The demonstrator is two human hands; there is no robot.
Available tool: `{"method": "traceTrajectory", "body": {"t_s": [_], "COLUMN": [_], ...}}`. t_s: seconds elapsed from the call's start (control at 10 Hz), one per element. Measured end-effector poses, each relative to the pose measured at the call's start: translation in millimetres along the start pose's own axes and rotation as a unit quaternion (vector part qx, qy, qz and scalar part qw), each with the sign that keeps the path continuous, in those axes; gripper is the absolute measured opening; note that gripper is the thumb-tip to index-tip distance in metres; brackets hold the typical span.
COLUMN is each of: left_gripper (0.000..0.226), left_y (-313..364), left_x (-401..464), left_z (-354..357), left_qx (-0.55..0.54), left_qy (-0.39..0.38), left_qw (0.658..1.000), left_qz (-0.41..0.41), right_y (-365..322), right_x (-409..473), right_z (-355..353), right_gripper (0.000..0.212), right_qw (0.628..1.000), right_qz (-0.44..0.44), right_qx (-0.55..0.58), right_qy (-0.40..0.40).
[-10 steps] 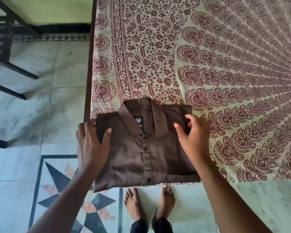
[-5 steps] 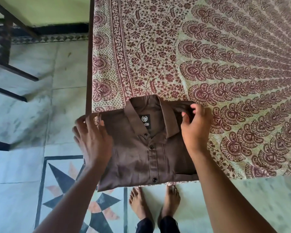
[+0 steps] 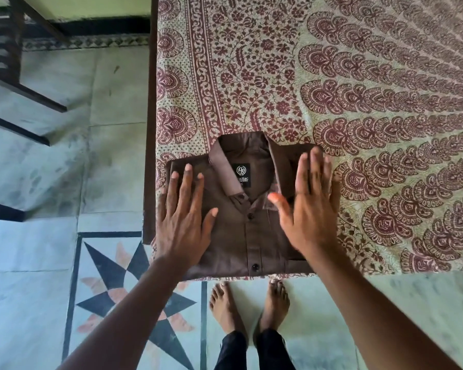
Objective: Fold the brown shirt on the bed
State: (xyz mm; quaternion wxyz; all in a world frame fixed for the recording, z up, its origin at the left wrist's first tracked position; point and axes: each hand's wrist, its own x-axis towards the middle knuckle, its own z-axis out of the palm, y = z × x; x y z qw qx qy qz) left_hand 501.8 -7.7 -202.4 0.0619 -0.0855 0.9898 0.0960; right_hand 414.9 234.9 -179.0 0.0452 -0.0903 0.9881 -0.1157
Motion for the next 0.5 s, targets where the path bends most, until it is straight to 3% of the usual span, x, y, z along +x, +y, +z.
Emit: {"method": "traceTrajectory", "body": {"t_s": [0.2, 0.4, 0.5], "left_gripper": [0.078, 0.078, 0.076], "left_y": [-8, -9, 2], "left_x": [-29, -20, -29], "left_z": [18, 22, 7], "left_qx": [0.035, 0.027, 0.002], "left_qy": [-0.030, -0.010, 0.001], "left_qw": [0.999, 1.000, 1.000], "left_qz": [-0.003, 0.007, -0.002], "right_y": [18, 60, 53], "right_x": [-76, -46, -54], "right_z": [16, 26, 16], "right_gripper": [0.103, 0.100, 0.094], "right_qw": [0.987, 0.983, 0.992], "right_qz": [-0.118, -0.098, -0.076], "right_qx": [-0.078, -0.127, -0.081], "right_qy": [-0.082, -0.088, -0.063]}}
